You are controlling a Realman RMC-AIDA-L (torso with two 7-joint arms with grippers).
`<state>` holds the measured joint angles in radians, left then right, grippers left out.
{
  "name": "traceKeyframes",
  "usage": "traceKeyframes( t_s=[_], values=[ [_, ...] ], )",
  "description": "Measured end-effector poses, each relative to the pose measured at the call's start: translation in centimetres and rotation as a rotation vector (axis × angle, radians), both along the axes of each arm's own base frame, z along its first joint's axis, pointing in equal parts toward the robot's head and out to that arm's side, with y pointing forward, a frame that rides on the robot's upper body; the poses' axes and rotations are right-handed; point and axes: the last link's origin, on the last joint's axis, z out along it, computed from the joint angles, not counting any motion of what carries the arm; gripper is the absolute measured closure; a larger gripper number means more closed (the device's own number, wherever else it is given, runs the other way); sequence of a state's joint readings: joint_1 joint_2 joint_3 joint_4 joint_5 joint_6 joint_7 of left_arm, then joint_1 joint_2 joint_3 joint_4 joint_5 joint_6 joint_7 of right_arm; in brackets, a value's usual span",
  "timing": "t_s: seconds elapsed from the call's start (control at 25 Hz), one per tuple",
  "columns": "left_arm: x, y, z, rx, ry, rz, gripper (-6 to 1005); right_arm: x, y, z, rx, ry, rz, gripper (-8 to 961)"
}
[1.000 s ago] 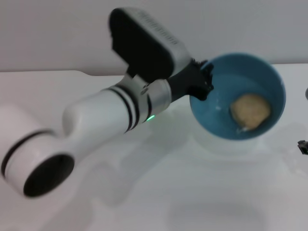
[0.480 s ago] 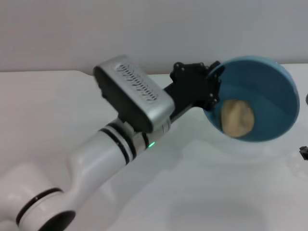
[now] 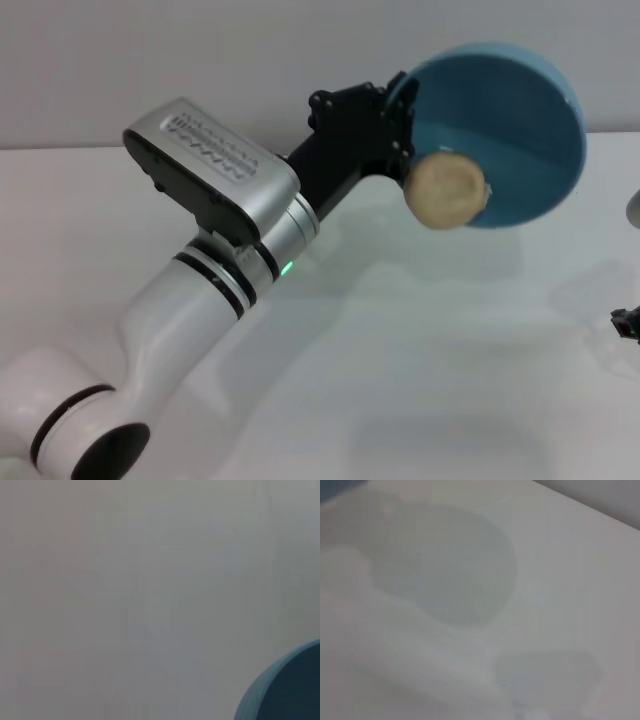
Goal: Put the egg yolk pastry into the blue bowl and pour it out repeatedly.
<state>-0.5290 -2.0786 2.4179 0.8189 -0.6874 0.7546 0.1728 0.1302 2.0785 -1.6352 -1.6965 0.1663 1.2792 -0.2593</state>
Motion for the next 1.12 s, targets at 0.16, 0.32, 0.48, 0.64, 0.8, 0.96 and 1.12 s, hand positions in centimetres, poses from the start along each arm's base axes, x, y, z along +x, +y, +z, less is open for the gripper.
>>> traceKeyframes(
  t_s=[0.16, 0.32, 0.48, 0.64, 0.8, 0.96, 1.12],
  values=[
    [0.2, 0.5, 0.7, 0.023, -0.073, 0.027, 988, 0.0, -0.2, -0.2, -0.006, 0.004, -0.001, 497],
    [0.7, 0.3, 1.2, 0.051, -0.116, 0.001, 988, -0.1, -0.4, -0.6, -0.019, 0.012, 0.0, 493],
    [0.9, 0.1, 1.2, 0.054, -0.124, -0.018, 988, -0.2, -0.4, -0.8, -0.025, 0.021, 0.0, 489],
    [0.9, 0.0, 1.2, 0.059, -0.13, -0.023, 988, -0.1, -0.4, -0.8, -0.025, 0.02, 0.002, 485],
    [0.9, -0.5, 2.1, 0.096, -0.19, -0.04, 989, 0.0, -0.4, -0.9, -0.03, 0.017, -0.002, 481],
    [0.8, -0.3, 2.1, 0.096, -0.208, -0.023, 989, 0.1, -0.4, -0.9, -0.034, 0.015, -0.002, 477],
    [0.9, -0.5, 2.0, 0.093, -0.216, -0.03, 989, 0.2, -0.5, -1.0, -0.041, 0.012, -0.001, 473]
  ],
)
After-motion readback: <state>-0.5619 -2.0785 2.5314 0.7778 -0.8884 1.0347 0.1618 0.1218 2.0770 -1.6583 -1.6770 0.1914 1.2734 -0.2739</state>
